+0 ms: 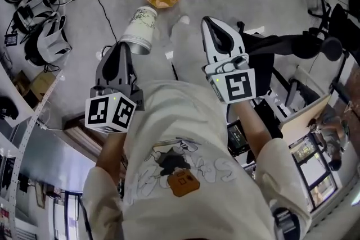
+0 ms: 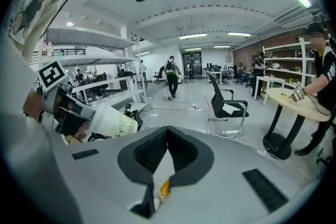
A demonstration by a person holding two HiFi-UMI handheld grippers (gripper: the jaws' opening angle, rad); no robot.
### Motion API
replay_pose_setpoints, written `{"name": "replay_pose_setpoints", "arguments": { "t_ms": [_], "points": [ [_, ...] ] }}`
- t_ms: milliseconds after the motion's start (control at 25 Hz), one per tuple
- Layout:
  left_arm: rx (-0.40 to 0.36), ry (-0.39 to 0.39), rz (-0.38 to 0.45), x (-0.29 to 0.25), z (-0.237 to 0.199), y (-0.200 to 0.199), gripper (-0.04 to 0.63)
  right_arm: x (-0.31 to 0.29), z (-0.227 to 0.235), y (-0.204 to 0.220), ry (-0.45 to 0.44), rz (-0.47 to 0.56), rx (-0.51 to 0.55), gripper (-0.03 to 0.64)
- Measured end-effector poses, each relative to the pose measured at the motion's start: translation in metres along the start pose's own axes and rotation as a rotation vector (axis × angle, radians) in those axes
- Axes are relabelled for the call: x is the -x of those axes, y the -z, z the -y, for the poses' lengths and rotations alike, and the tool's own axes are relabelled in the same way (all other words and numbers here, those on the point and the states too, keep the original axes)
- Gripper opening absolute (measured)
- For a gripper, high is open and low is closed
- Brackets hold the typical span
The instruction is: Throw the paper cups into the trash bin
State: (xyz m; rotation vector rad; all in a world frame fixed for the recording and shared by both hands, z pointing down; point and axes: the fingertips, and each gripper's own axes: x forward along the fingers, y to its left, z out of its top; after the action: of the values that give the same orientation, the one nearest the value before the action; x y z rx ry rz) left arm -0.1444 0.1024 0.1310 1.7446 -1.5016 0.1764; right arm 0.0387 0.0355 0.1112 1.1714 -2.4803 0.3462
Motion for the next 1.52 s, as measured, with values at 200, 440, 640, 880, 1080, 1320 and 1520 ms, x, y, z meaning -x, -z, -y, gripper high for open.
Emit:
{"name": "replay_pose_setpoints", "arguments": {
  "t_ms": [200,440,640,880,1080,1320,1520],
  "points": [
    [0.052,-0.025,-0.032,-0.053,-0.011,0.024,0.02,-0.053,0.02,0.039,-0.067,-0.081,0.035,0.006],
    [0.1,-0.082,-0.056,-0.108,-0.03,0.056,0.02,-0.111,0.039,0.079,-0.164,-0.125,0.002,0.007],
    [0.165,-0.15,-0.069,-0.142,-0.052,0.1,0.02,-0.146,0.048,0.135,-0.215,-0.169,-0.051,0.006],
    [0.2,-0.227,-0.091,-0.185,-0.085,0.151,0.02,-0.184,0.074,0.221,-0.131,-0.235,-0.108,0.008],
    [0.212,-0.252,-0.134,-0.22,-0.108,0.192,0.02,-0.205,0.077,0.28,-0.102,-0.289,-0.145,0.008],
    [0.218,-0.273,-0.174,-0.273,-0.136,0.229,0.02,-0.232,0.078,0.354,-0.085,-0.36,-0.238,0.008],
    [0.222,-0.311,-0.193,-0.307,-0.154,0.257,0.02,-0.244,0.076,0.411,-0.086,-0.402,-0.275,0.008]
  ]
}}
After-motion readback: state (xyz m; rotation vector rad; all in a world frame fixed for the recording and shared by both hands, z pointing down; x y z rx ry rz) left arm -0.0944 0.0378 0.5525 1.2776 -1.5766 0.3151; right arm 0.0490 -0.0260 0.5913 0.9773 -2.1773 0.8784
